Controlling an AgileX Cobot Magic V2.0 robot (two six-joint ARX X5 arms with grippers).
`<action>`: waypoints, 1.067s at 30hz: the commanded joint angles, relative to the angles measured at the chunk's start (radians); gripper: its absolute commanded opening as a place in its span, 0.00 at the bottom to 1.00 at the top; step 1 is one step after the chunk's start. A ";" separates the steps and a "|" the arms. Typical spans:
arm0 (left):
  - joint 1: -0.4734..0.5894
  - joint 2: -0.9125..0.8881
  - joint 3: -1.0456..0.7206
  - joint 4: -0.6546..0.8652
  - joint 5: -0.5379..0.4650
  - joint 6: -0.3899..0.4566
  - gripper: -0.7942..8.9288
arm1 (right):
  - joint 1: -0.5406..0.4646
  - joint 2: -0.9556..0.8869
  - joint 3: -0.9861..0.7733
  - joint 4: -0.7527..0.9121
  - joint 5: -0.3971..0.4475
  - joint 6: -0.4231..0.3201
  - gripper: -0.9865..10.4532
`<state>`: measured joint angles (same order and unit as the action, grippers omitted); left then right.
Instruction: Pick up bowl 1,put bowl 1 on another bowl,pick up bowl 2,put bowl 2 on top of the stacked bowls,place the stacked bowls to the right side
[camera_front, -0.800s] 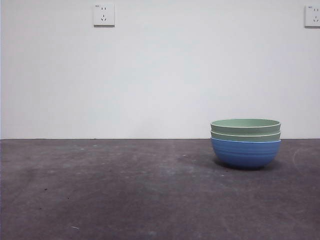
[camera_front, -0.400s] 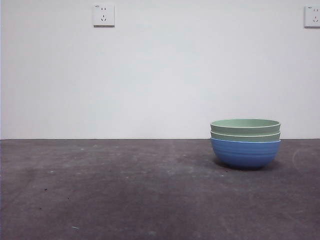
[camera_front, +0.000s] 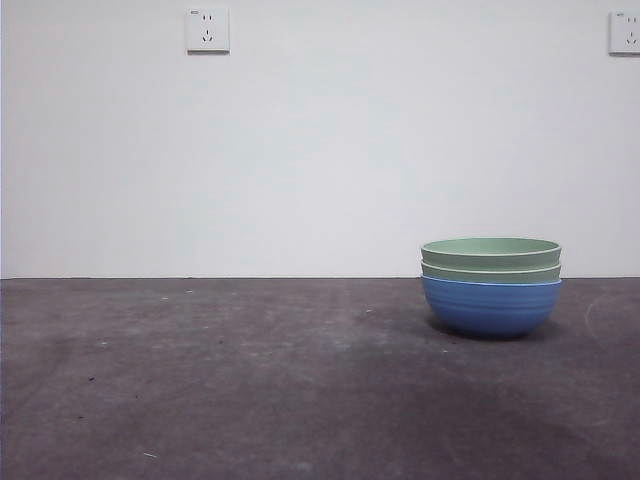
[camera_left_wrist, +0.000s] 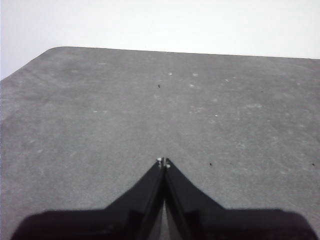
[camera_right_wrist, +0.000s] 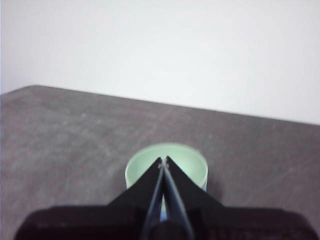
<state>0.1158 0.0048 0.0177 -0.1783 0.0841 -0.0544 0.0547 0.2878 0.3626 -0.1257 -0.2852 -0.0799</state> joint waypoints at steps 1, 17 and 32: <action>0.004 -0.003 -0.014 0.002 -0.004 -0.009 0.08 | -0.002 -0.059 -0.100 0.026 0.004 -0.008 0.09; 0.004 -0.003 -0.014 0.002 -0.004 -0.009 0.08 | 0.001 -0.287 -0.357 -0.019 0.063 0.128 0.09; 0.004 -0.003 -0.014 0.002 -0.004 -0.009 0.08 | -0.002 -0.287 -0.357 -0.040 0.082 0.169 0.09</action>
